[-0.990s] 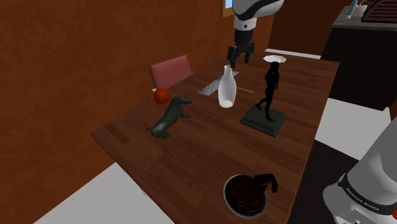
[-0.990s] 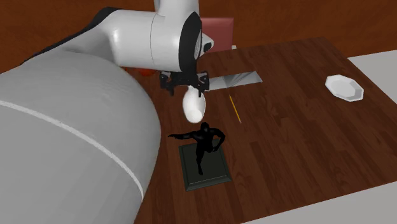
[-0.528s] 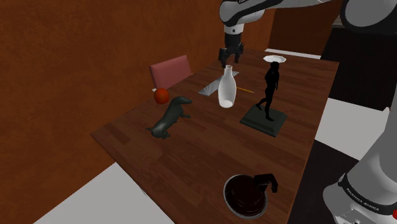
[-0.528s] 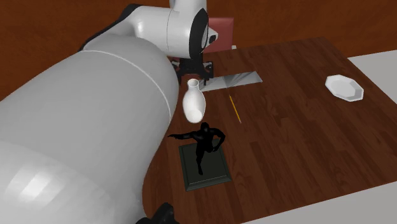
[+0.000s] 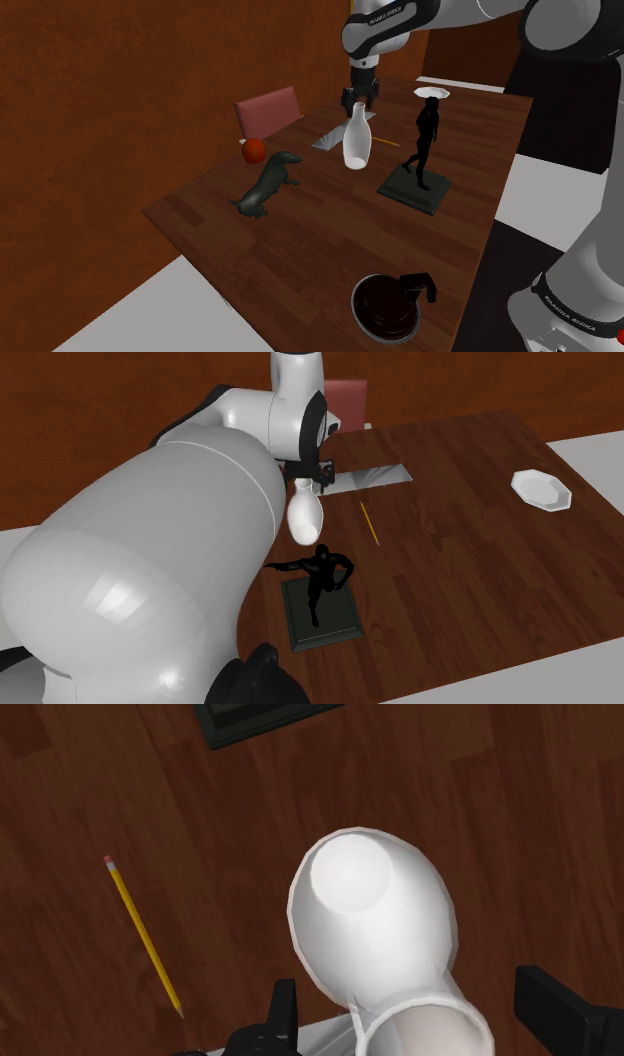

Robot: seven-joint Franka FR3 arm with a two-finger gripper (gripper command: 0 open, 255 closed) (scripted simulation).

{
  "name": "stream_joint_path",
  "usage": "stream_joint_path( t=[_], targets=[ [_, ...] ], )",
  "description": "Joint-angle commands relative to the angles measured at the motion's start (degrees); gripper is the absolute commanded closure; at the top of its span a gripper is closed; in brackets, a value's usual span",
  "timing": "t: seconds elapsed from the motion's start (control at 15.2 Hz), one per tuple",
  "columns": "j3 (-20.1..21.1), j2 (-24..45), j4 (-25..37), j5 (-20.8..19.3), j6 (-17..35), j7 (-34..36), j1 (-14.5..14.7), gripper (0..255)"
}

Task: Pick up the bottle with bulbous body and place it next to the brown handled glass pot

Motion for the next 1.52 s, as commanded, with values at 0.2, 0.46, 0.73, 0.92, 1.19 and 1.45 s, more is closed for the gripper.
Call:
stream_joint_path(
  t=[0.2, 0.46, 0.73, 0.92, 1.19, 1.45],
  targets=[
    [0.01, 0.21, -0.20, 0.05, 0.45, -0.04, -0.03, 0],
    [0.01, 0.21, -0.19, 0.05, 0.44, -0.04, -0.03, 255],
    [0.01, 0.20, -0.22, 0.05, 0.45, -0.04, -0.02, 255],
    [0.01, 0.22, -0.21, 0.05, 0.46, -0.04, -0.02, 255],
    [-0.03, -0.14, 0.83, -0.03, -0.93, 0.02, -0.03, 255],
    [-0.09, -0.67, 3.15, -0.17, -3.77, 0.12, -0.06, 255]
  ],
)
